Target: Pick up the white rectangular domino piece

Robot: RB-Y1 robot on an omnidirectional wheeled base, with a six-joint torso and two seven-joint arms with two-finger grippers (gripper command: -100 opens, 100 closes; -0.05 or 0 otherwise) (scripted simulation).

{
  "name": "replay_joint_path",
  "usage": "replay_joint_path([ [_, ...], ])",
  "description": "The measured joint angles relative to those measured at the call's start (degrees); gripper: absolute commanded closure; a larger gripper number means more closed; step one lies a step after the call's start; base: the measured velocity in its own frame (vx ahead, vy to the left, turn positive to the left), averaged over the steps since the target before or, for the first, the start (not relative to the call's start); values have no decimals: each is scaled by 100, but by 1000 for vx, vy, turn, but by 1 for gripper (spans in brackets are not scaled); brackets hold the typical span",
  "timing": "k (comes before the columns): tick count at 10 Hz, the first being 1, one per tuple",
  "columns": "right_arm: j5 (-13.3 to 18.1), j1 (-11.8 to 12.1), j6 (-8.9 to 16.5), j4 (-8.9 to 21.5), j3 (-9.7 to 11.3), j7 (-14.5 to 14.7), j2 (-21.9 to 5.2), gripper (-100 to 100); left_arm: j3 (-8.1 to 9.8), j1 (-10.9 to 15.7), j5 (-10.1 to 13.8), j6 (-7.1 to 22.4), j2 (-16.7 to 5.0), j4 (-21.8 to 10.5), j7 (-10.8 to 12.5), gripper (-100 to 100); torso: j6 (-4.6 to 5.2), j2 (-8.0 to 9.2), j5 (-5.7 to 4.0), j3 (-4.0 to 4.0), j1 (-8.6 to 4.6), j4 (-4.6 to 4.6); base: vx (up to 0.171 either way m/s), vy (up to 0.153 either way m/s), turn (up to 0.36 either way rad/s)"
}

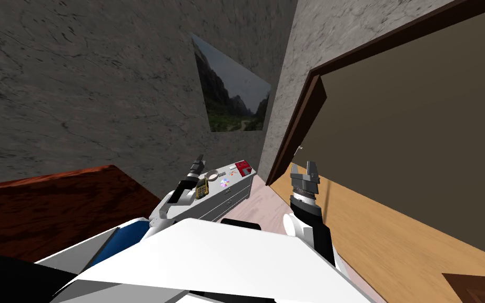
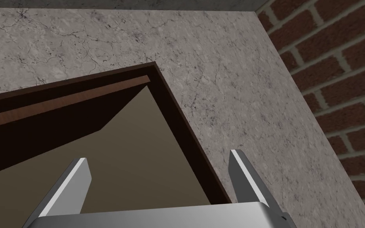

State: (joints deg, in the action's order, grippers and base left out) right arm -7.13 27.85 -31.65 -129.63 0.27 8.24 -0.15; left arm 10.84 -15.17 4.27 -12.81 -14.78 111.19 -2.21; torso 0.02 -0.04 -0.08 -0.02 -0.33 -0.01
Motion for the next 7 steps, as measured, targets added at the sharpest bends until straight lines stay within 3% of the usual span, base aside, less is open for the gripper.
replay_joint_path([
  [3, 0, 1, 0, 0, -1, 0, -1, 0, 202, 313, 112, 326, -189, -324, 134, -100, -5, 1, 5, 0, 22, 0, 21, -38, -169],
  [7, 0, 1, 0, 0, -1, 0, 0, 0, 569, 975, 268, 794, -477, -1166, 317, -100, -3, -2, 3, -1, 12, -1, 26, -53, -185],
])
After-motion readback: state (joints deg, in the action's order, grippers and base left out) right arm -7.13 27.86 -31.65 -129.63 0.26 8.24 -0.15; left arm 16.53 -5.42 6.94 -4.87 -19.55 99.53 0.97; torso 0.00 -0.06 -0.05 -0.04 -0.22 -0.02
